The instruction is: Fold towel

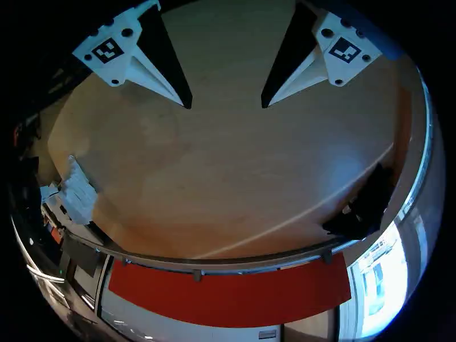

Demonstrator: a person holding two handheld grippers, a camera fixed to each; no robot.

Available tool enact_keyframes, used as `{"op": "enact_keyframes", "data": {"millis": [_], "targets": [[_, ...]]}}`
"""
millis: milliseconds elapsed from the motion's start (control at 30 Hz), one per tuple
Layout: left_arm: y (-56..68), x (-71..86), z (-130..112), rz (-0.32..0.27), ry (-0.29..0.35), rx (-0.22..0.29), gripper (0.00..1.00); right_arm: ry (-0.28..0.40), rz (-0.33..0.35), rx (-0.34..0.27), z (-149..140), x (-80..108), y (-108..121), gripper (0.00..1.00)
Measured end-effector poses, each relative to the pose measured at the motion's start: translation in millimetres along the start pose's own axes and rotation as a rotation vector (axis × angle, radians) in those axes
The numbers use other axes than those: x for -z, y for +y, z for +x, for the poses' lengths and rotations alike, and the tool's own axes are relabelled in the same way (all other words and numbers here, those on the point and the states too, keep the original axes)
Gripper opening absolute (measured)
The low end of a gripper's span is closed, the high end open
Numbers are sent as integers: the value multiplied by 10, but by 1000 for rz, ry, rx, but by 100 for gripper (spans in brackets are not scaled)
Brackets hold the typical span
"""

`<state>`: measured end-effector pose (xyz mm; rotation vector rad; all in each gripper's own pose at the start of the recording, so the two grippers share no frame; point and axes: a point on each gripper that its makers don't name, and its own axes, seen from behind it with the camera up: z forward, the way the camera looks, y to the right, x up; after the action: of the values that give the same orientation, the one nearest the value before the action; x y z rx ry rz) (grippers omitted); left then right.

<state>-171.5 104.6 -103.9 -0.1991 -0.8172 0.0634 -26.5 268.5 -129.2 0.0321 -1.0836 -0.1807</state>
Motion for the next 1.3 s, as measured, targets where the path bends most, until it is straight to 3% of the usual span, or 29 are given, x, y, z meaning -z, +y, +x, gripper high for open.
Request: {"op": "enact_keyframes", "data": {"millis": [667, 900, 1300], "targets": [[-3, 33, -67, 9, -8, 0, 90, -40, -9, -49, -187, -186, -12, 4], [-4, 26, -38, 8, -5, -1, 90, -11, -12, -62, -156, -155, -14, 7], [1, -1, 4, 6, 0, -2, 90, 70, -40, -76, -121, 32, 19, 22]]}}
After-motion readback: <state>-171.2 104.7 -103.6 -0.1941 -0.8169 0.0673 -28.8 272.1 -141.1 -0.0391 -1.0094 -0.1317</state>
